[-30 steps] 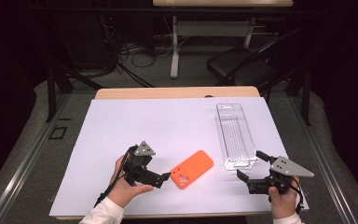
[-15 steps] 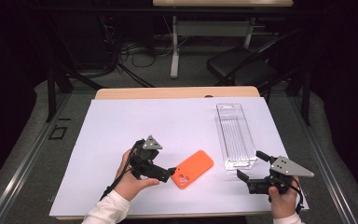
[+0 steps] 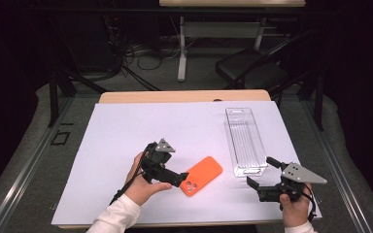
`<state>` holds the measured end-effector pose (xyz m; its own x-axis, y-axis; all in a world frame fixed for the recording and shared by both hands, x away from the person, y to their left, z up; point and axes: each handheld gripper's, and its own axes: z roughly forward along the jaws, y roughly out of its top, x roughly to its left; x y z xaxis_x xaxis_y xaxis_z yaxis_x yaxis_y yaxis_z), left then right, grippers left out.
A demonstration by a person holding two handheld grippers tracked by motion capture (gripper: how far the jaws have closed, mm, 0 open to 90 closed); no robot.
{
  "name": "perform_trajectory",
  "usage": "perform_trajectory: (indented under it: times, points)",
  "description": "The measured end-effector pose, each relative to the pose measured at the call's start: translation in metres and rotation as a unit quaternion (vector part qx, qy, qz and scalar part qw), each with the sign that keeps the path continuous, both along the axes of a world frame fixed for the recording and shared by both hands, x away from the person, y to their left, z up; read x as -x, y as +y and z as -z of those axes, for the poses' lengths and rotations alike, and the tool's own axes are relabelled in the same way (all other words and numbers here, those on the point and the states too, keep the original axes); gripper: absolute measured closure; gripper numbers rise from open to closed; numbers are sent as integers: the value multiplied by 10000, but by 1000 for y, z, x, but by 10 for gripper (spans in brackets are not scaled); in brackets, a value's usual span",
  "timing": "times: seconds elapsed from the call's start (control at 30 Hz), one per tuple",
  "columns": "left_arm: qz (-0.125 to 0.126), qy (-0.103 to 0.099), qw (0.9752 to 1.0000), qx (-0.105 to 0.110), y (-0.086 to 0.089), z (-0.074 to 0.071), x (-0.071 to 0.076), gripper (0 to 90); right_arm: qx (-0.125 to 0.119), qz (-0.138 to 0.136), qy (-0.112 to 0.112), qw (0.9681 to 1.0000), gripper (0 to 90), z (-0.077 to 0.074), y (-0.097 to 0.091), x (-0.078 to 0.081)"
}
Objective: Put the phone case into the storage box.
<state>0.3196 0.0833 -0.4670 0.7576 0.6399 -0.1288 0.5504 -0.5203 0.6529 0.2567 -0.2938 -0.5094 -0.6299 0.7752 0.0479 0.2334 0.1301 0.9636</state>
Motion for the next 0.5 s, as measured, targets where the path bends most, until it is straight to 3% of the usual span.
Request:
perform_trajectory:
  times: [0.5]
  points:
    - [100, 138, 9996, -225, -22, 0, -9, 6, -27, -26, -14, 10000, 0, 1, 0, -1]
